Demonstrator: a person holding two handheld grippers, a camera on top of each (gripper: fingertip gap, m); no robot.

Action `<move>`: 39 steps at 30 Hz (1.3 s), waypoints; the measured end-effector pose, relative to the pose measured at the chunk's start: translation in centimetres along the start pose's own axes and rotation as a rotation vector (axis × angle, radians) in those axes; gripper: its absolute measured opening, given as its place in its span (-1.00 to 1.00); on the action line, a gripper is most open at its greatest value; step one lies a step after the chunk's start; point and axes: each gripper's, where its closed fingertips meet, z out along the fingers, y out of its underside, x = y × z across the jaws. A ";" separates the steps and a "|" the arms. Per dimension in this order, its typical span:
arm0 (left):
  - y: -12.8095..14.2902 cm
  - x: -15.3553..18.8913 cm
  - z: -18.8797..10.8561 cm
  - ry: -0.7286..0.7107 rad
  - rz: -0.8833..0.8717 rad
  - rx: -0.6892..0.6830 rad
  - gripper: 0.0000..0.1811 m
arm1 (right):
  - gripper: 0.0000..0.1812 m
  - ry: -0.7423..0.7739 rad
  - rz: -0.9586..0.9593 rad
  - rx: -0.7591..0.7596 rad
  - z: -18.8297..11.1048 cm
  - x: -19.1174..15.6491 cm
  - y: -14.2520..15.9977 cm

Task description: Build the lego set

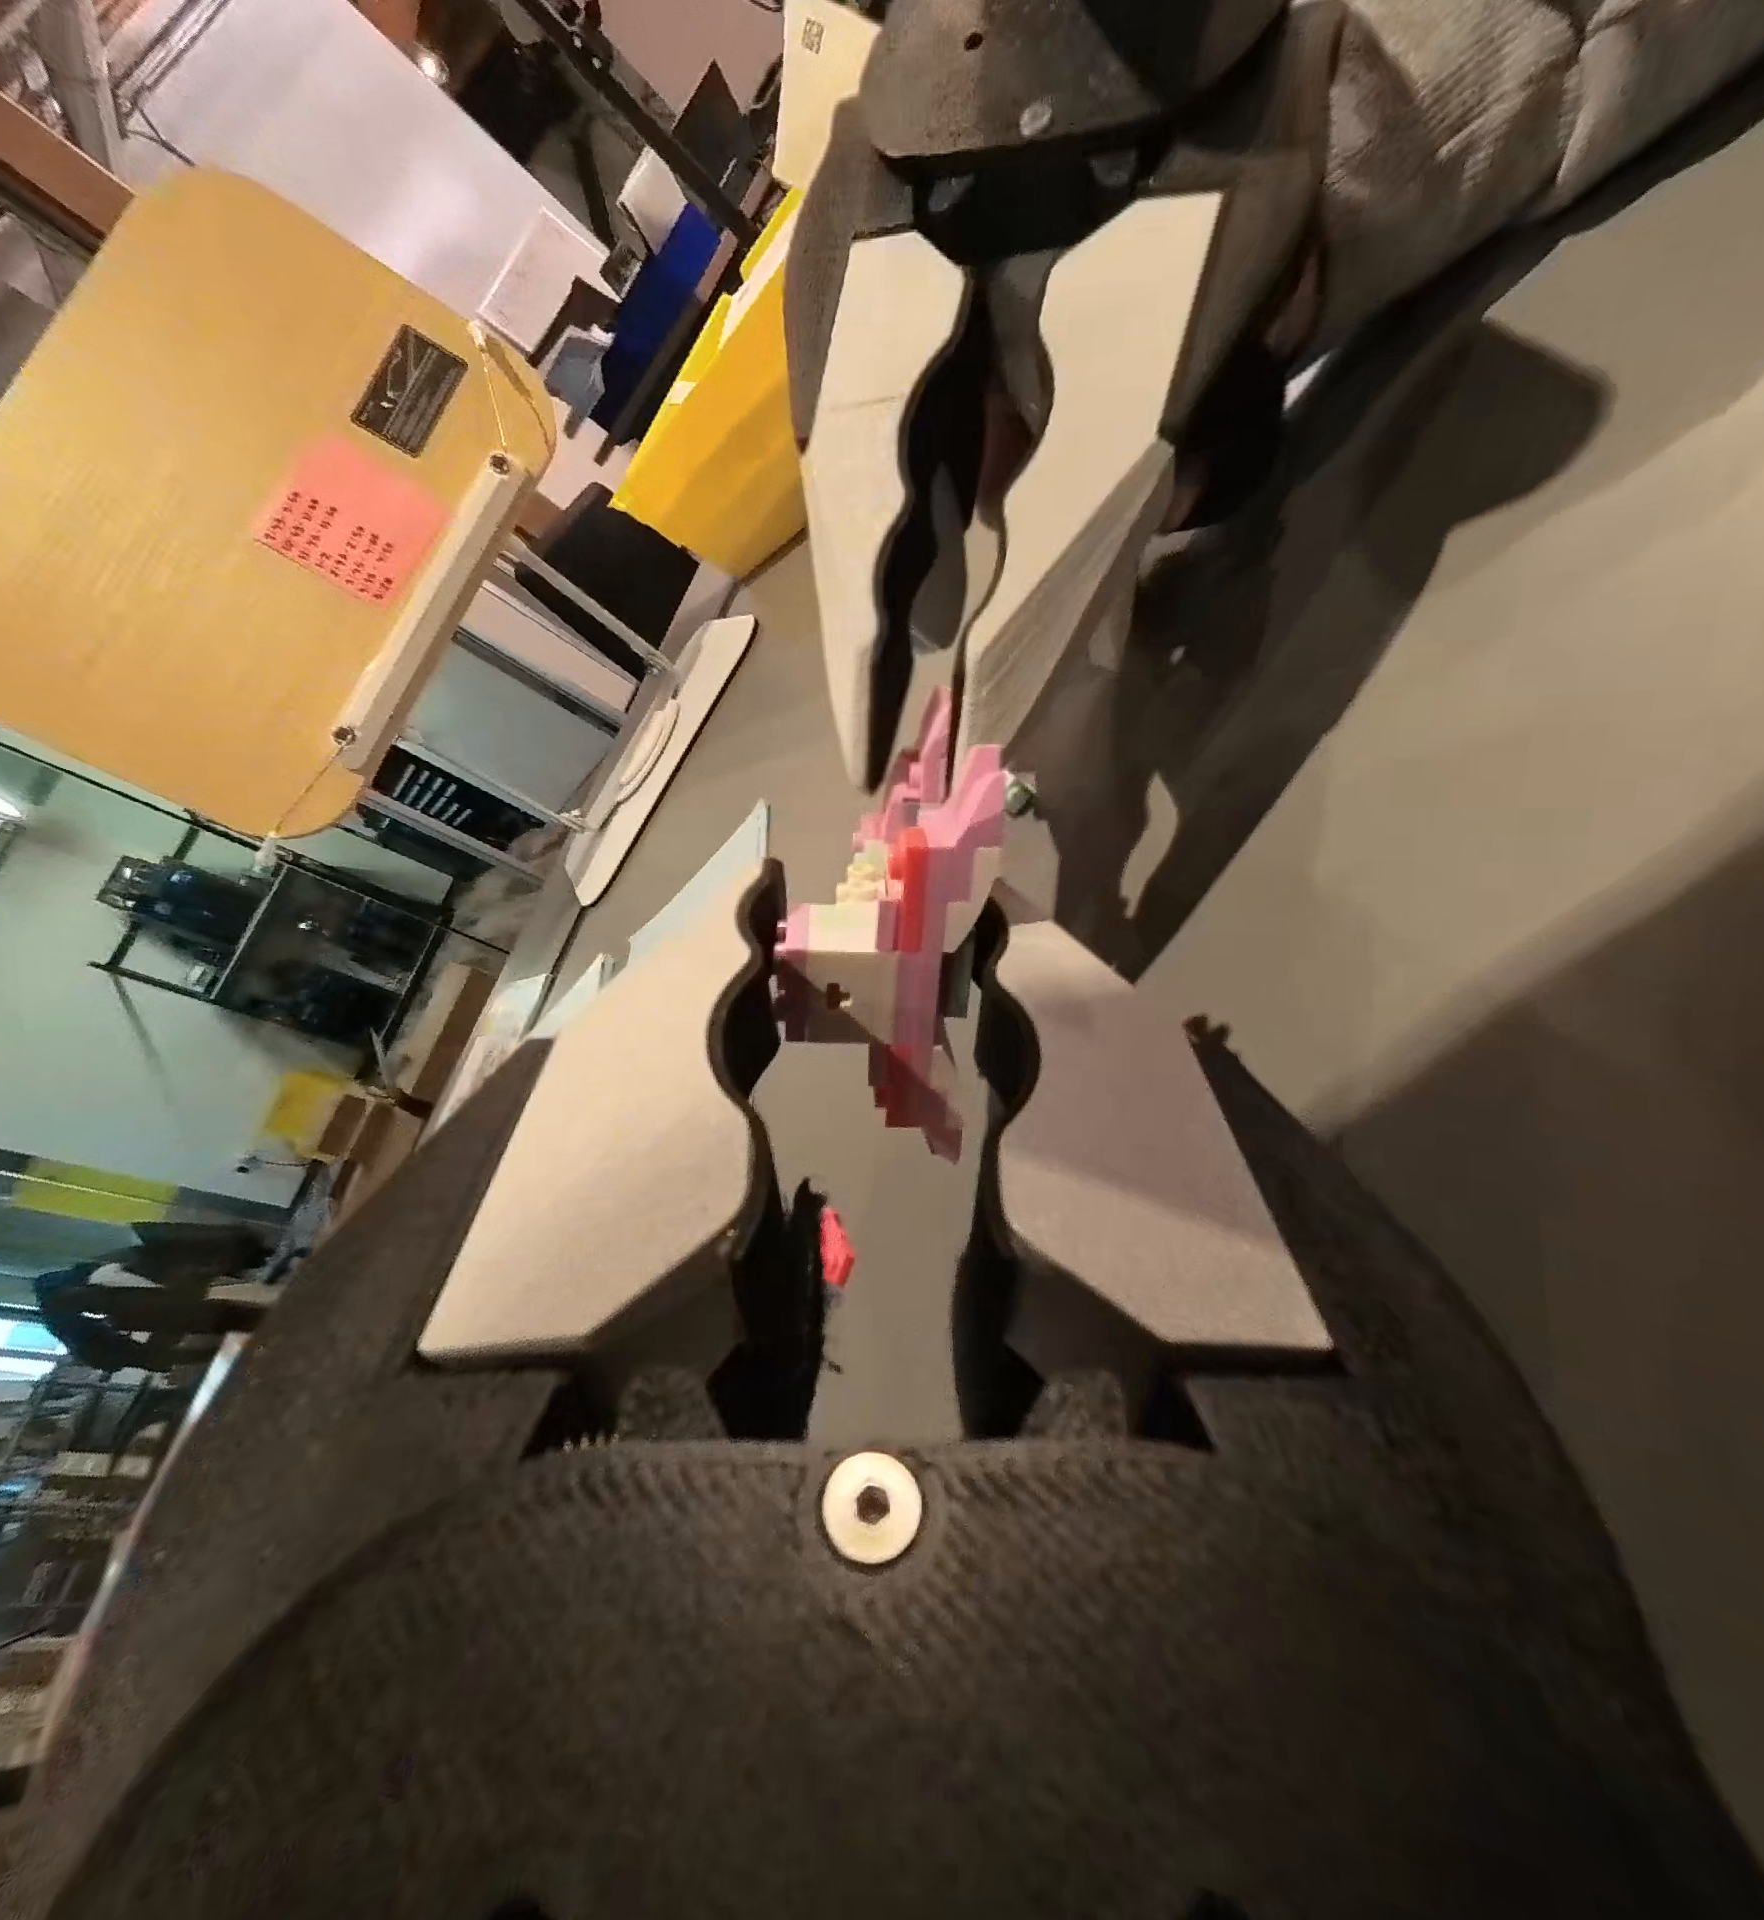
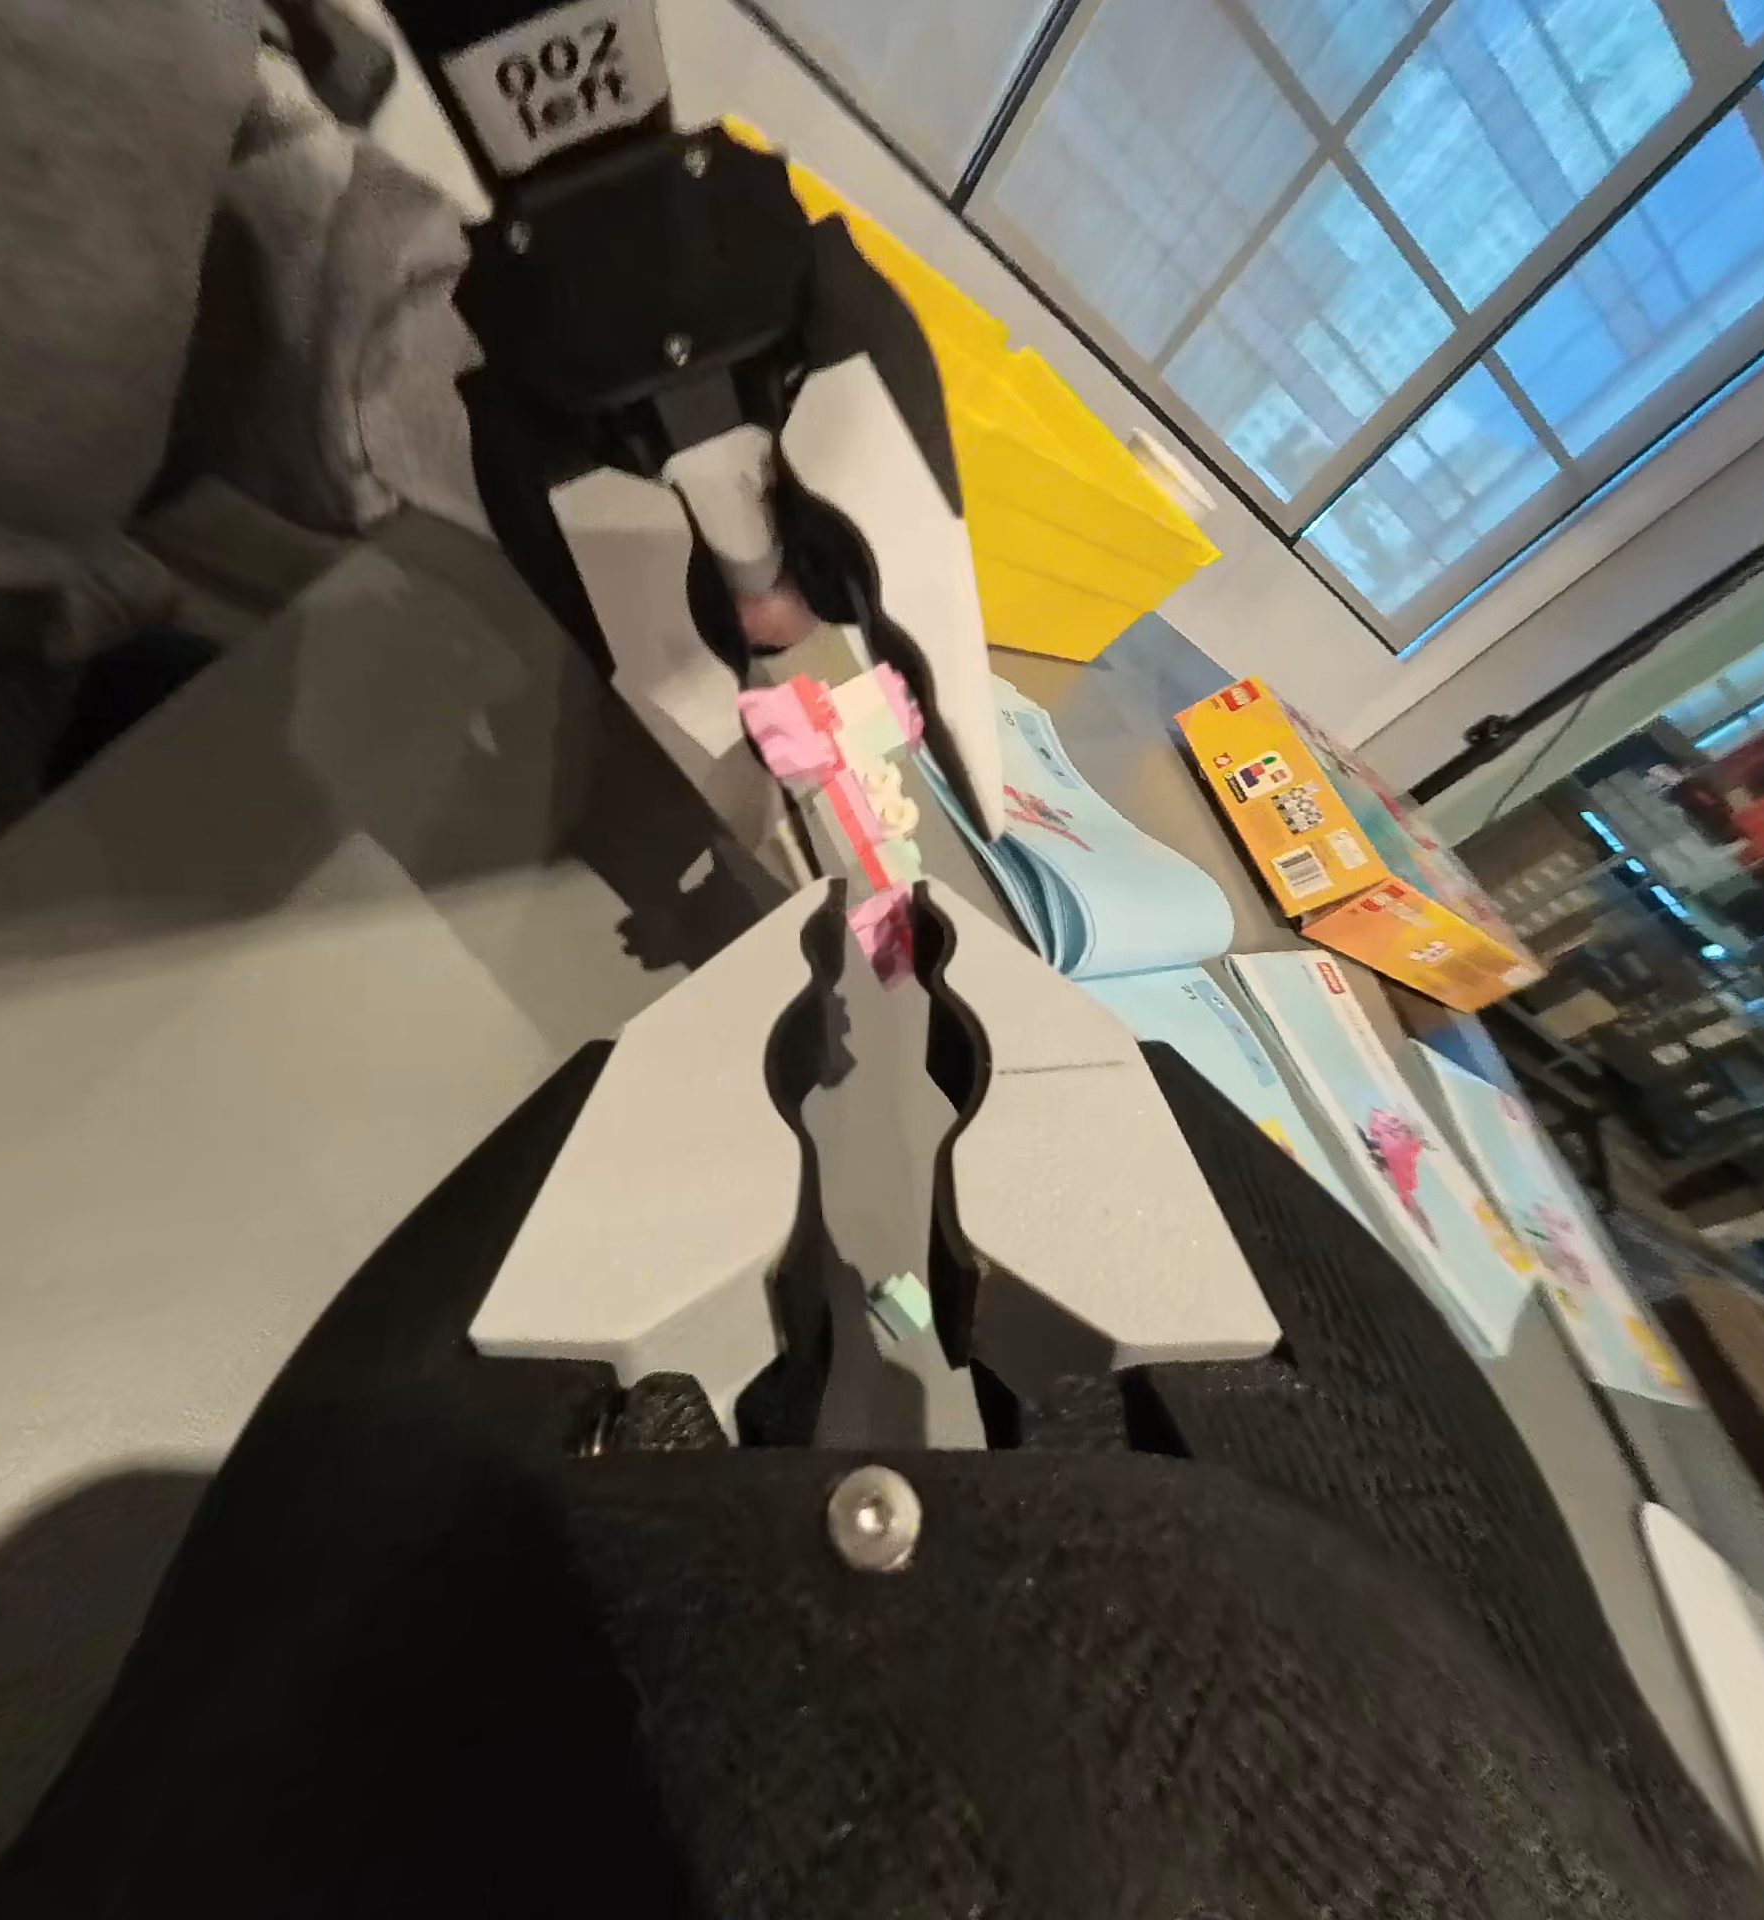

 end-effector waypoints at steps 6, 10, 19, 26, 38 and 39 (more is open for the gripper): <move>-0.1 0.3 -0.1 0.015 0.014 0.007 -0.63 | -0.90 0.032 -0.212 -0.102 0.0 -0.2 0.8; -0.2 0.2 -0.3 0.028 -0.029 0.025 -0.63 | -0.91 0.040 -0.210 -0.104 -0.3 0.1 0.8; -0.4 -0.2 -0.7 0.049 -0.126 0.070 -0.63 | -0.94 0.043 -0.116 -0.085 -0.6 0.8 1.1; -0.8 -0.3 -1.0 0.084 -0.193 0.112 -0.63 | -0.94 0.032 -0.082 -0.066 -0.6 0.7 0.9; -1.4 -0.6 -1.6 0.180 -0.380 0.209 -0.63 | -0.94 0.024 -0.020 -0.002 -0.7 0.7 -0.1; -1.5 -0.7 -1.8 0.192 -0.408 0.226 -0.63 | -0.94 0.026 -0.010 0.018 -0.8 0.8 -0.5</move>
